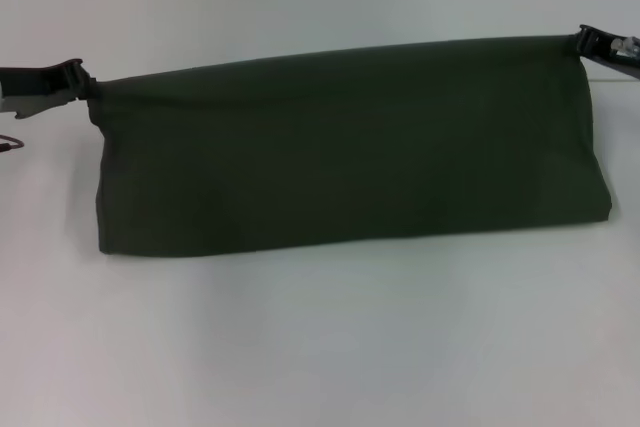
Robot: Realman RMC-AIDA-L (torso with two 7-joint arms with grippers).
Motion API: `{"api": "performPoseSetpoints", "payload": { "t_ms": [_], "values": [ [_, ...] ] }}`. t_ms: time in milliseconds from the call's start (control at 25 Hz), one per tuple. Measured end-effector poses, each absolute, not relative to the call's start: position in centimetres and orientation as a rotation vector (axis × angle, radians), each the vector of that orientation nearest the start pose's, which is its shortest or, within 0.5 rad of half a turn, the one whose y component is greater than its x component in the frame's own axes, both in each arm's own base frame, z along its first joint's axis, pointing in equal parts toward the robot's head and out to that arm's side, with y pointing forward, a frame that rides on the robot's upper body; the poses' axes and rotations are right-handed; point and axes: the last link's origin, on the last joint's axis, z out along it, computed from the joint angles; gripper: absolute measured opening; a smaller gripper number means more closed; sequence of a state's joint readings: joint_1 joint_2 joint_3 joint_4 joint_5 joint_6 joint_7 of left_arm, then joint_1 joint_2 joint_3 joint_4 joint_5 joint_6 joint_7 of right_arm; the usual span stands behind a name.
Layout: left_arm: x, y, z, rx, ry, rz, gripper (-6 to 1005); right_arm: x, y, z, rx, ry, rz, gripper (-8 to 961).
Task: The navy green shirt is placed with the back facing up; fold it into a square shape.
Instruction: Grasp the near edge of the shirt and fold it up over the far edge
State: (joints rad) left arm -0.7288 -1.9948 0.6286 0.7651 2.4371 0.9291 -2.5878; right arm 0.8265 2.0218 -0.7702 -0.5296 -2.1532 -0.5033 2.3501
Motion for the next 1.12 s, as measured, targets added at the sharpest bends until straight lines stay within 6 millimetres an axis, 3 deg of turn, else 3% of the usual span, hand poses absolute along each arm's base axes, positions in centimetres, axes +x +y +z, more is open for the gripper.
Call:
{"api": "performPoseSetpoints", "payload": {
  "t_ms": [760, 1120],
  "values": [
    [-27.7, 45.8, 7.1, -1.750, -1.460, -0.432, 24, 25.2, 49.6, 3.4, -1.653, 1.258, 0.479, 165],
    [-26.8, 46.6, 6.5, -1.736, -1.405, -0.451, 83, 25.7, 50.4, 5.8, -1.584, 1.196, 0.476, 206]
  ]
}}
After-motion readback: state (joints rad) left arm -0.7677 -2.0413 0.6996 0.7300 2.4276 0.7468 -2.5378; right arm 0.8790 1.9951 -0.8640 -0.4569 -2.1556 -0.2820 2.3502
